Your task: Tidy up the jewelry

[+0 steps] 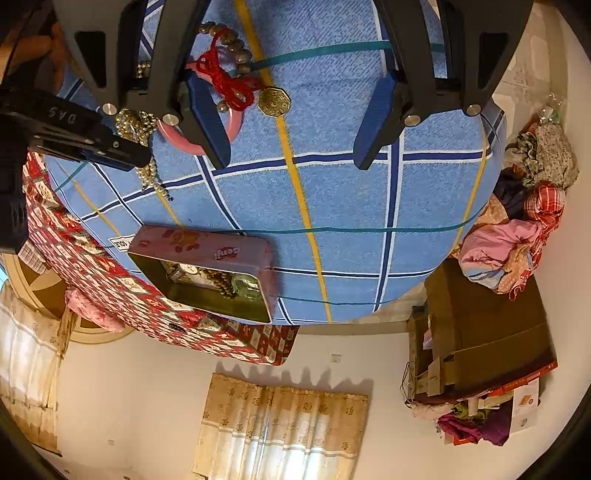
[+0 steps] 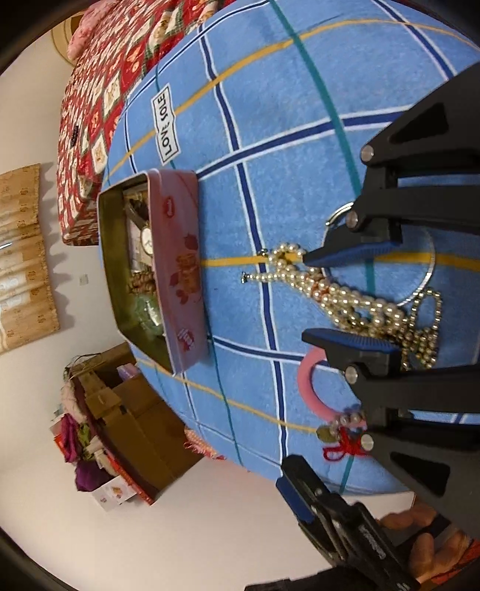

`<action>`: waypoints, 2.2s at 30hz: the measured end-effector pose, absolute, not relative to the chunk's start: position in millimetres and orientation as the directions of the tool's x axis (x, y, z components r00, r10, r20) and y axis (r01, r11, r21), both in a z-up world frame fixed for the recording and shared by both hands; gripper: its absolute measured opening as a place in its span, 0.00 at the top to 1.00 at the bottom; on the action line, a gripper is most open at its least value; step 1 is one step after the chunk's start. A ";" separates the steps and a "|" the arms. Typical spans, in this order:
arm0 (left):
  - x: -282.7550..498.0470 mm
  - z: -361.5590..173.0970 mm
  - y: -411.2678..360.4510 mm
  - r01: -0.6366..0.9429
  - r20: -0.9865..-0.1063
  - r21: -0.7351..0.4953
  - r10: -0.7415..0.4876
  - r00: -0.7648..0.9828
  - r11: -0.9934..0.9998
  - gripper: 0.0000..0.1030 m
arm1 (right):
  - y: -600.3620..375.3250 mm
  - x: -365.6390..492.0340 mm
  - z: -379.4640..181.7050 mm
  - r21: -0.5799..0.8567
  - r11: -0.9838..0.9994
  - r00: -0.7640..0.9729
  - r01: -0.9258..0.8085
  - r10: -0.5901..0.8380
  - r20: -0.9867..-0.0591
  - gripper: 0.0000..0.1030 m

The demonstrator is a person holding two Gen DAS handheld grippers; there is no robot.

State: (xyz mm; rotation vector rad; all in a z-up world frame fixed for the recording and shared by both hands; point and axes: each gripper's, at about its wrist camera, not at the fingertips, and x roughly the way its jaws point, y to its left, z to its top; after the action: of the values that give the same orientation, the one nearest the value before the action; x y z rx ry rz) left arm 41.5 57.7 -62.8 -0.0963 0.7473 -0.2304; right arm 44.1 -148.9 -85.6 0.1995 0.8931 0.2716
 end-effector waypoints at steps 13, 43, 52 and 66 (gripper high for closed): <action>42.8 -59.6 67.4 0.150 -0.666 -0.188 -0.239 0.706 0.971 0.33 | -145.0 52.3 -87.2 0.198 0.957 0.577 -0.213 0.287 -0.765 0.89; 47.3 -60.3 63.0 0.186 -0.663 -0.210 -0.279 0.695 0.960 0.33 | -191.1 41.8 -68.6 0.363 0.925 0.626 -0.111 0.349 -0.698 0.44; 43.4 -55.8 86.7 0.124 -0.656 -0.225 -0.244 0.714 0.966 0.33 | -130.3 14.2 -62.3 0.353 0.862 0.546 -0.363 0.504 -0.669 0.51; 37.4 -50.6 101.8 0.103 -0.640 -0.225 -0.227 0.734 0.969 0.33 | -81.7 10.2 -72.7 0.279 0.845 0.509 -0.457 0.506 -0.697 0.52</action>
State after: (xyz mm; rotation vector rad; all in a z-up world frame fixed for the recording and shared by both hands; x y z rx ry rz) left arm 37.4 101.8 -50.6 -0.1796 0.7246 -0.1826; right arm 10.2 -81.7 -72.7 0.0623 0.8600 0.5799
